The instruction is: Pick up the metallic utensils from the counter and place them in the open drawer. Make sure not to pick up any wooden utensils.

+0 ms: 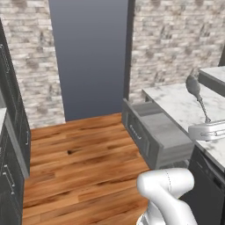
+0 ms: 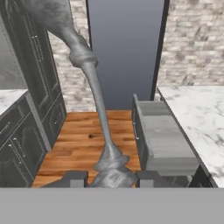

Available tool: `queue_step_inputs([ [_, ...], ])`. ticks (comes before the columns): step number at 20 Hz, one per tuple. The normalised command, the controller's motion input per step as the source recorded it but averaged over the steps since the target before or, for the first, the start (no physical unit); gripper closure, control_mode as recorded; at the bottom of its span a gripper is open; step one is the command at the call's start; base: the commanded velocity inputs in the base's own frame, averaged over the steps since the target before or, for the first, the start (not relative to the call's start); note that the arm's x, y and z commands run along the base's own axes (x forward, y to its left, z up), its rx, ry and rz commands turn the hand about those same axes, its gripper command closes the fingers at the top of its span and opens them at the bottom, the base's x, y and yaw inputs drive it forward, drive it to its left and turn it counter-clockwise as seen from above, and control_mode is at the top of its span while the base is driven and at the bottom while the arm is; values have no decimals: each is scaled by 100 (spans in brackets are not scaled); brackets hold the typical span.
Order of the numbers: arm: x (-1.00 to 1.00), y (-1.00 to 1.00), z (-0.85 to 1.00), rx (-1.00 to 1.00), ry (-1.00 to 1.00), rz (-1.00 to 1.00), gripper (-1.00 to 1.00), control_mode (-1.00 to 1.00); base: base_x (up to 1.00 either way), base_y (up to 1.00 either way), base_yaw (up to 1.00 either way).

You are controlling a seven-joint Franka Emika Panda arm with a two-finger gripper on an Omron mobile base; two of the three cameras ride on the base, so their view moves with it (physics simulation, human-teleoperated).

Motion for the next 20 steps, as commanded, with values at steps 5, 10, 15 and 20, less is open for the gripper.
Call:
queue_step_inputs([
  [5,0,0,0,0,0,0,100,100,35,-8,0],
  [10,0,0,0,0,0,0,100,100,19,-11,0],
  [15,45,-28,-46,1,4,0,100,-100,0,0,0],
  [20,75,-23,-74,0,12,0,100,-100,0,0,0],
])
